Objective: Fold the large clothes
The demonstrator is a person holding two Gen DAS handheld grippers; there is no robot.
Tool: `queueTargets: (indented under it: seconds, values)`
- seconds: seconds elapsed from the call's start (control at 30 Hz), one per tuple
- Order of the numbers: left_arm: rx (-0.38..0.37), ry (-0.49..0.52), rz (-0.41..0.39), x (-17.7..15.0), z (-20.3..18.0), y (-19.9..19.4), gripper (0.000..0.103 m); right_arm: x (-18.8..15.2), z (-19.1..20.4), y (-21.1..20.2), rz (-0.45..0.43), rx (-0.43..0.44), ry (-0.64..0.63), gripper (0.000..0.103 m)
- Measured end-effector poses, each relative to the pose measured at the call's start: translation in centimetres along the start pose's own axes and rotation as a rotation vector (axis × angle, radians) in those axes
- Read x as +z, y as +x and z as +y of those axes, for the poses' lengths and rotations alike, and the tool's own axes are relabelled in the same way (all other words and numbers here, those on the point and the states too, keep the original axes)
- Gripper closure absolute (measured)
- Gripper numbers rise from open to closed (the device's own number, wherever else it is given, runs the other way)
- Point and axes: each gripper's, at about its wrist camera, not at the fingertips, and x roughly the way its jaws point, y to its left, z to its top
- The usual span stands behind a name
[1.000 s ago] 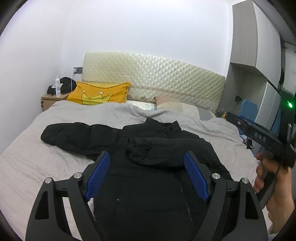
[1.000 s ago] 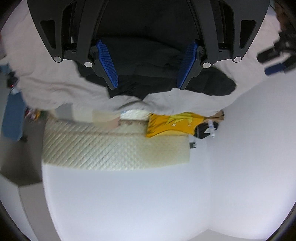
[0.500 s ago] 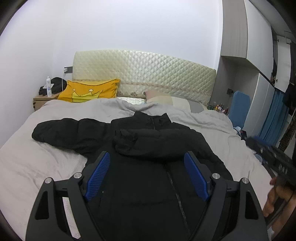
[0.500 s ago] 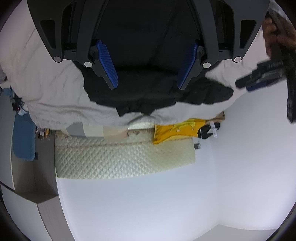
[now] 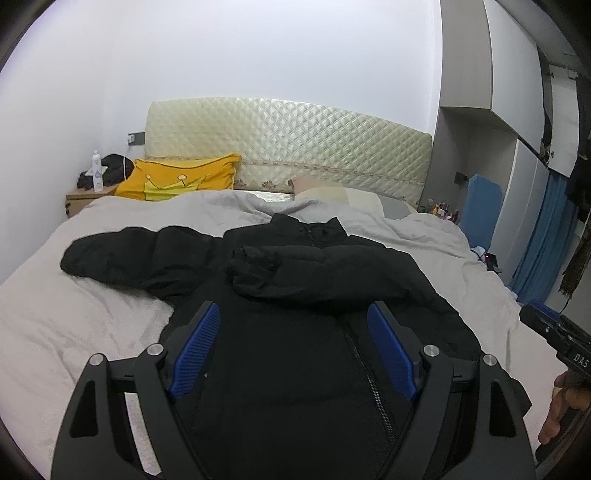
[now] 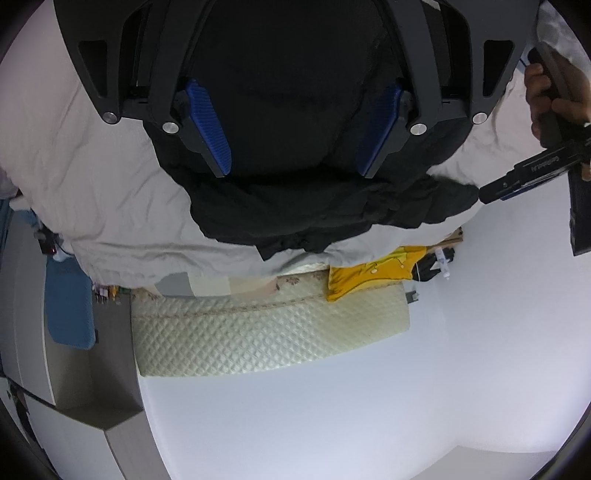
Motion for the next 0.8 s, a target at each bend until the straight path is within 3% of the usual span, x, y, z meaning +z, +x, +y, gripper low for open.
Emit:
queueTargets:
  seconds: [0.2, 0.57, 0.8]
  values:
    - [-0.035, 0.002, 0.027, -1.8, 0.1, 0.9, 0.021, -0.8, 0.2, -0.9, -0.009, -0.023, -0.029, 0.029]
    - [-0.027, -0.006, 0.042, -1.5, 0.6, 2.2, 0.021, -2.7, 0.0, -3.1, -0.052, -0.053, -0.012, 0.0]
    - [0.011, -0.06, 0.08, -1.2, 2.8, 3.3, 0.021, -4.1, -1.8, -4.3, -0.055, -0.08, 0.058, 0.0]
